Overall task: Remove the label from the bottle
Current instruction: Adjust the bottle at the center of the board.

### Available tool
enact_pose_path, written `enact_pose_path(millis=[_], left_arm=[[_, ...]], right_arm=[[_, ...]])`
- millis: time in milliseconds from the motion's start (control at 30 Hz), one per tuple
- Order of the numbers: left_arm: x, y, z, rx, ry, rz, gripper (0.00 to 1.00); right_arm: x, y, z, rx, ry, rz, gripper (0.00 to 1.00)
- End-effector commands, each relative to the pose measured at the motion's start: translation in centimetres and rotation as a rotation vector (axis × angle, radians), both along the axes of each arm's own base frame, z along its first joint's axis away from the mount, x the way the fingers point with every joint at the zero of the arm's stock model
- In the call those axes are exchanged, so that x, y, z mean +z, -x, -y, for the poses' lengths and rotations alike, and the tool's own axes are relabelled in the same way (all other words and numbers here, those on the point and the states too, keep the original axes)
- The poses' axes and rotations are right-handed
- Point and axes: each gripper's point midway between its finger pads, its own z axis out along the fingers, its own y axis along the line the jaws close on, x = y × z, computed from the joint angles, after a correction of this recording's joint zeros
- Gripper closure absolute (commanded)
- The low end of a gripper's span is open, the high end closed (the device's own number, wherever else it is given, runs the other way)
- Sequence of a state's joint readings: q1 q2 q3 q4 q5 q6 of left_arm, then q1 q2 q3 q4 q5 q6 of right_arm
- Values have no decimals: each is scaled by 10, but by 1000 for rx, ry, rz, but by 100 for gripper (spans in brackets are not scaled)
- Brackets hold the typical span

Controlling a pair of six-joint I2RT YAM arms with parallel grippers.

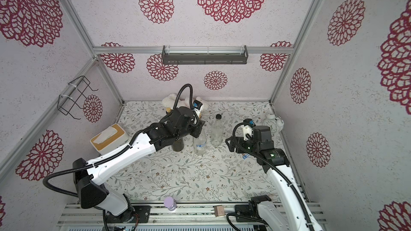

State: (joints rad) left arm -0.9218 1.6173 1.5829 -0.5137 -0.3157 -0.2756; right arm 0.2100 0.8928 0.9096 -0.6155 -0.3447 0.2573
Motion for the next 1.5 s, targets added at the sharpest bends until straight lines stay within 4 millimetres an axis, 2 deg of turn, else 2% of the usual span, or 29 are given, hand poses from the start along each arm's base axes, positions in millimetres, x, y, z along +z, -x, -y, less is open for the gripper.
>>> enact_pose_path(millis=[0,267,433,833,900,1000,1133,1333,1467], left_arm=[[34,-9,-10,202,78,81,80],[20,-1,-14,289,85,30,80],[11,2,-14,286,88,5,80],[-10,2,-6,300,96,-26,70],[-14,2,-6,306,98,-30,65],[-15,4,-6,310,102,-33,47],[-4,8,-8,308,114,-29,28],[11,19,-9,236,121,-26,10],[21,31,-5,117,87,-18,4]], right_arm=[[9,2,-7,18,-37,43,9],[6,6,-12,40,-46,44,7],[0,7,-13,51,-16,32,7],[-6,8,-16,49,-25,36,6],[-6,9,-16,49,-26,41,6],[-7,10,-15,50,-23,33,6],[-4,13,-15,51,-22,30,6],[-3,10,-16,69,0,18,7],[1,7,-23,102,-13,0,6]])
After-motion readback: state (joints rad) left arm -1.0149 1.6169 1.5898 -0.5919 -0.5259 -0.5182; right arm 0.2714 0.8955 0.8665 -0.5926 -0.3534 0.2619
